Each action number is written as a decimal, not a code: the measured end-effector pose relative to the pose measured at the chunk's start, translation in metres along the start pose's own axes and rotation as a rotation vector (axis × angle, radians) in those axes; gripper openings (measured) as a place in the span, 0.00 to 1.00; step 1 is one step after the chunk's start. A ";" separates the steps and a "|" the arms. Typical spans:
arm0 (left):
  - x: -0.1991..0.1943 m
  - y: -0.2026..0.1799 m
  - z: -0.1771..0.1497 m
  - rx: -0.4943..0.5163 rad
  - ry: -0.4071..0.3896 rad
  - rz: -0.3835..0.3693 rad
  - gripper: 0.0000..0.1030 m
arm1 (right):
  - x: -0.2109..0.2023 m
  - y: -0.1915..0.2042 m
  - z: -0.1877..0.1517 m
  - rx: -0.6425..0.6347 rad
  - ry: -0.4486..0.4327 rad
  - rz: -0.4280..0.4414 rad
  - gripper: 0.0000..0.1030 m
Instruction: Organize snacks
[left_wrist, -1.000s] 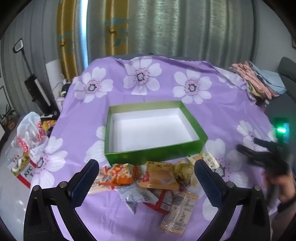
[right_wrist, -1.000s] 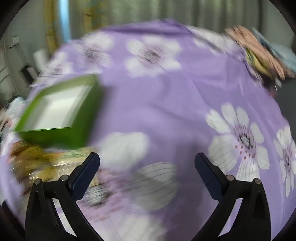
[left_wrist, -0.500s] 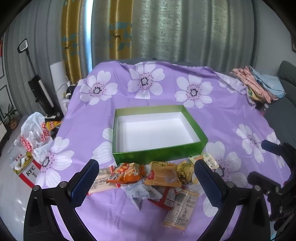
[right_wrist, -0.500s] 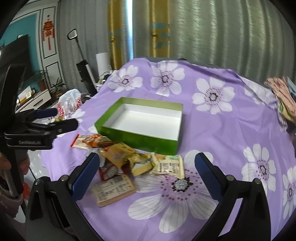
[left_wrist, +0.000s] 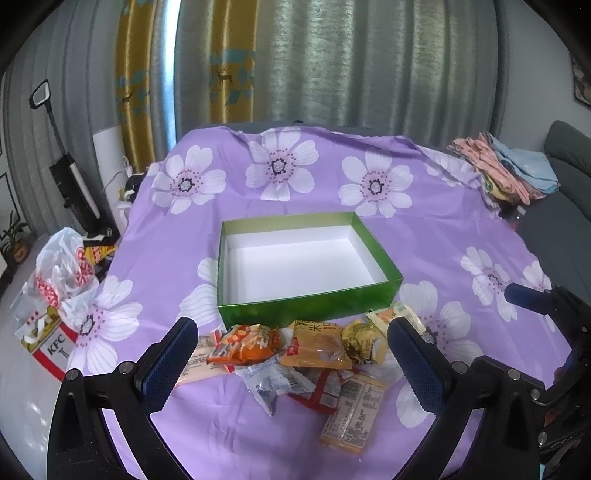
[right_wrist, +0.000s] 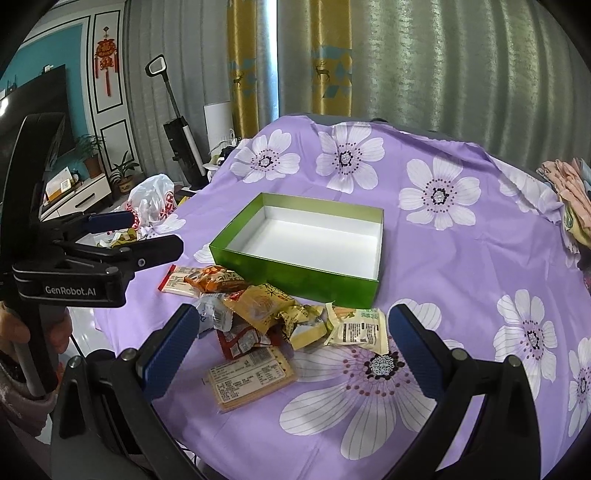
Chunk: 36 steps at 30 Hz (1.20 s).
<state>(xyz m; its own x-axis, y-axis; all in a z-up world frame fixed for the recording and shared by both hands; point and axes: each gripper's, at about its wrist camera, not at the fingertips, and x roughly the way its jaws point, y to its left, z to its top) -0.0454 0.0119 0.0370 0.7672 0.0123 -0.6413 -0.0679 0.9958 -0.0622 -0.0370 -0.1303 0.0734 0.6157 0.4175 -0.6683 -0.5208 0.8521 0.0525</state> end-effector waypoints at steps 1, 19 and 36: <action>0.000 0.000 0.000 0.001 -0.001 -0.002 0.99 | 0.000 0.001 0.000 -0.002 0.000 -0.002 1.00; 0.000 -0.002 -0.003 0.008 0.006 -0.006 0.99 | 0.000 0.005 -0.003 -0.004 0.008 0.013 1.00; 0.002 -0.009 -0.010 0.008 0.013 -0.013 0.99 | 0.000 0.003 -0.004 0.000 0.011 0.017 1.00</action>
<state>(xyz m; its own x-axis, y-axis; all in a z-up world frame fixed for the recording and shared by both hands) -0.0500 0.0024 0.0284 0.7594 -0.0021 -0.6507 -0.0528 0.9965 -0.0649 -0.0410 -0.1287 0.0707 0.6002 0.4286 -0.6753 -0.5312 0.8448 0.0641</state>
